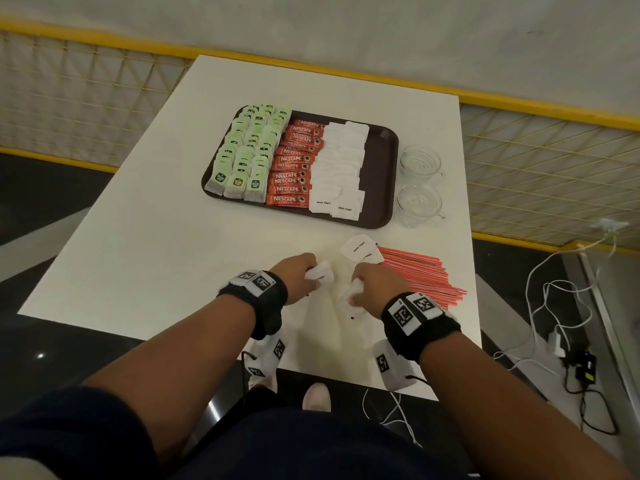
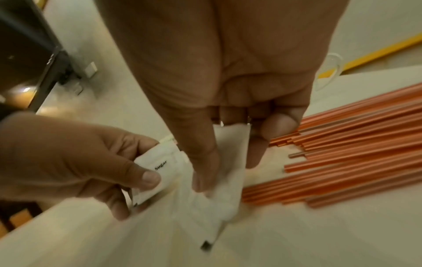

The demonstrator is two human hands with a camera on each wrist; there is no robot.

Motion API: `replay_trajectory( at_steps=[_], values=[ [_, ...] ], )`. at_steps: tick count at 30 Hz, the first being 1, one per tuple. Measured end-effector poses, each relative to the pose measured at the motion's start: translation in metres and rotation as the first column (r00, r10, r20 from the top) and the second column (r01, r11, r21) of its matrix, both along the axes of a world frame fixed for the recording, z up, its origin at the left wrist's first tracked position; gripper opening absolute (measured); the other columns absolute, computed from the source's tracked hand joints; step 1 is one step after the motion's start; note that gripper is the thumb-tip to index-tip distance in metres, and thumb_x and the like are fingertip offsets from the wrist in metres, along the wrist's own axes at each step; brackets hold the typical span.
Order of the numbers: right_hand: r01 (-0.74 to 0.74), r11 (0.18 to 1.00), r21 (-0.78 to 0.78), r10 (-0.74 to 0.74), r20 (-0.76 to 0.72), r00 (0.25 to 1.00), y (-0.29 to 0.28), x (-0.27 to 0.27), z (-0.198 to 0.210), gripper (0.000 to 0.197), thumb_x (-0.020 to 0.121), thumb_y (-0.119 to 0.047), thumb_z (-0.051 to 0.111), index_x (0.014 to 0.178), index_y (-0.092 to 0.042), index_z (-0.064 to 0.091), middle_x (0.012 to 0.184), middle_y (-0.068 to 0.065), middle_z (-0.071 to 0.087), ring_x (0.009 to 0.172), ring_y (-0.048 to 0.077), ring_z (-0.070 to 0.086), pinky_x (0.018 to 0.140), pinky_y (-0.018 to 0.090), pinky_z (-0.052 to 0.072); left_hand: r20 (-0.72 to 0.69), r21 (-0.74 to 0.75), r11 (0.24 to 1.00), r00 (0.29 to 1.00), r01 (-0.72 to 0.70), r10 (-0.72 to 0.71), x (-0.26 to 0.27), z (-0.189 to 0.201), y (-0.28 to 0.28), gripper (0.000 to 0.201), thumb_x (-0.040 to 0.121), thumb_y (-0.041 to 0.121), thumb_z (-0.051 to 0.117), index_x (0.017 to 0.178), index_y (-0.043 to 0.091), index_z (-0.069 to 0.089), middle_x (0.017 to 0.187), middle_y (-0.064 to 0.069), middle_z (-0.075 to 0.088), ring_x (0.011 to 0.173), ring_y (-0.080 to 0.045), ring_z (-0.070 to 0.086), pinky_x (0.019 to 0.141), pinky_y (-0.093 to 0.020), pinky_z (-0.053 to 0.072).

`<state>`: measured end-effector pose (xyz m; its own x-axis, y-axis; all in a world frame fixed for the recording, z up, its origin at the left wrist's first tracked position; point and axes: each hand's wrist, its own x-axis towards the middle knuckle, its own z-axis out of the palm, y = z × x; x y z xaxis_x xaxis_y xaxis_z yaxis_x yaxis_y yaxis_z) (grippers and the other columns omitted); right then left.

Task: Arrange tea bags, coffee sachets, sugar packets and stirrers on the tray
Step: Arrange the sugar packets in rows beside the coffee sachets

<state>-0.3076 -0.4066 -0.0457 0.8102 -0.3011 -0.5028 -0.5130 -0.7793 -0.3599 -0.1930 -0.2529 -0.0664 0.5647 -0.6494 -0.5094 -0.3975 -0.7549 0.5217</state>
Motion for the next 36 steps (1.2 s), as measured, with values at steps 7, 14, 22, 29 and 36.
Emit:
replay_trajectory(
  at_steps=[7, 14, 22, 29, 36],
  values=[
    [0.154, 0.951, 0.269, -0.203, 0.165, 0.965, -0.014, 0.015, 0.012, 0.036, 0.079, -0.028, 0.078, 0.109, -0.013, 0.064, 0.101, 0.003, 0.064, 0.085, 0.018, 0.060, 0.073, 0.030, 0.049, -0.435, -0.173, 0.906, 0.855, -0.386, 0.281, 0.012, 0.015, -0.016, 0.025, 0.102, 0.014, 0.041, 0.124, 0.006, 0.050, 0.116, -0.017, 0.059, 0.102, -0.035, 0.064, 0.084, -0.041, 0.058],
    [0.330, 0.783, 0.527, -0.486, 0.188, 0.853, -0.022, 0.039, 0.012, 0.026, 0.081, -0.015, 0.078, 0.098, -0.004, 0.062, 0.087, 0.005, 0.069, 0.066, 0.014, 0.070, 0.057, 0.024, 0.058, -0.584, -0.254, 0.855, 0.776, -0.453, 0.238, 0.040, 0.022, -0.030, 0.037, 0.093, 0.011, 0.063, 0.127, 0.009, 0.048, 0.115, -0.011, 0.063, 0.101, -0.026, 0.067, 0.083, -0.039, 0.060],
    [0.454, 0.648, 0.612, -0.655, 0.144, 0.742, -0.039, 0.079, -0.002, 0.008, 0.087, -0.009, 0.071, 0.090, -0.008, 0.064, 0.101, 0.016, 0.071, 0.088, 0.027, 0.071, 0.081, 0.042, 0.059, -0.475, -0.298, 0.819, 0.820, -0.491, 0.319, 0.094, 0.015, -0.023, 0.036, 0.091, 0.006, 0.065, 0.125, 0.008, 0.052, 0.119, -0.010, 0.064, 0.101, -0.022, 0.067, 0.075, -0.033, 0.061],
    [0.476, 0.818, 0.324, -0.561, 0.261, 0.786, -0.051, 0.111, -0.013, 0.020, 0.088, -0.025, 0.069, 0.098, -0.008, 0.065, 0.097, 0.006, 0.068, 0.092, 0.023, 0.063, 0.084, 0.034, 0.050, -0.422, -0.283, 0.823, 0.835, -0.492, 0.354, 0.129, 0.009, -0.019, 0.038, 0.091, 0.008, 0.065, 0.127, 0.009, 0.050, 0.120, -0.008, 0.063, 0.107, -0.026, 0.065, 0.080, -0.039, 0.060],
    [0.481, 0.872, 0.087, -0.487, 0.229, 0.843, -0.052, 0.123, -0.021, 0.036, 0.090, -0.032, 0.065, 0.067, -0.026, 0.038, 0.067, -0.010, 0.041, 0.076, 0.017, 0.047, 0.070, 0.028, 0.034, -0.444, -0.300, 0.818, 0.831, -0.491, 0.336, 0.146, 0.007, -0.030, 0.038, 0.091, 0.007, 0.065, 0.126, 0.008, 0.050, 0.120, -0.008, 0.063, 0.107, -0.025, 0.065, 0.081, -0.039, 0.060]
  ],
)
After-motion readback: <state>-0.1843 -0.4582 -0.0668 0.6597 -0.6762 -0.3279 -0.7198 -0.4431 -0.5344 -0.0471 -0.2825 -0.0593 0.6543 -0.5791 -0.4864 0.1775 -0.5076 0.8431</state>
